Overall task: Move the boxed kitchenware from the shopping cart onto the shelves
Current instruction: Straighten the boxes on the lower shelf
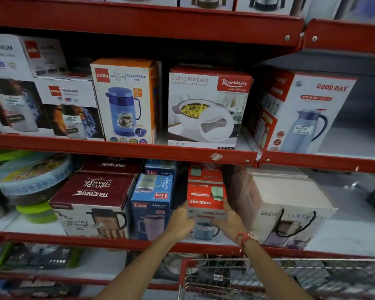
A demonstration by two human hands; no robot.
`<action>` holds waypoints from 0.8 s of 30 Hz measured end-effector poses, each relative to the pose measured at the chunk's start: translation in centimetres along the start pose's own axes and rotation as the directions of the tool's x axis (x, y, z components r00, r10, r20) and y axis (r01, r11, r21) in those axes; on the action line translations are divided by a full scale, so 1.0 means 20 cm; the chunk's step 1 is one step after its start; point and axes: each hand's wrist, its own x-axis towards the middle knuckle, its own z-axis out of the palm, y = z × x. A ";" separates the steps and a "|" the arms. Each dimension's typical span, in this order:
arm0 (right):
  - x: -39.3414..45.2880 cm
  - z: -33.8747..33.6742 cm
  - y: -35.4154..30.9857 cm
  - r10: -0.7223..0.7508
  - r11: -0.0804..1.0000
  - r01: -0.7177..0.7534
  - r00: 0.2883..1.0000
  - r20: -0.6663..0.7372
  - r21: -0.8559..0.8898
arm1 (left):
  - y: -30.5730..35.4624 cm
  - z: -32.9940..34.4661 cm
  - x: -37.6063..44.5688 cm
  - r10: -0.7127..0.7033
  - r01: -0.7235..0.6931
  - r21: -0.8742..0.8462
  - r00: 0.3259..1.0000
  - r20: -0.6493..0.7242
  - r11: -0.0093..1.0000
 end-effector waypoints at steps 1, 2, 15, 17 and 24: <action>-0.01 0.00 0.01 -0.016 0.999 0.016 1.000 0.000 -0.030 | -0.02 0.00 -0.01 0.008 -0.008 0.017 1.000 -0.015 1.000; -0.02 -0.01 0.02 -0.032 0.997 0.032 0.999 0.005 -0.067 | -0.04 0.01 -0.03 0.015 -0.015 0.018 1.000 -0.027 1.000; -0.03 -0.22 -0.28 -0.219 0.958 0.149 0.932 -0.288 -0.246 | 0.24 -0.21 -0.02 0.339 -0.274 0.205 0.828 -0.446 0.939; 0.04 -0.35 -0.43 -0.302 0.953 0.248 0.831 -0.467 -0.175 | 0.38 -0.36 0.06 0.369 -0.335 0.171 0.719 -0.589 0.926; 0.31 -0.53 -0.65 -0.264 0.963 0.266 0.904 -0.337 -0.043 | 0.58 -0.62 0.34 0.087 -0.041 0.185 0.965 -0.249 0.982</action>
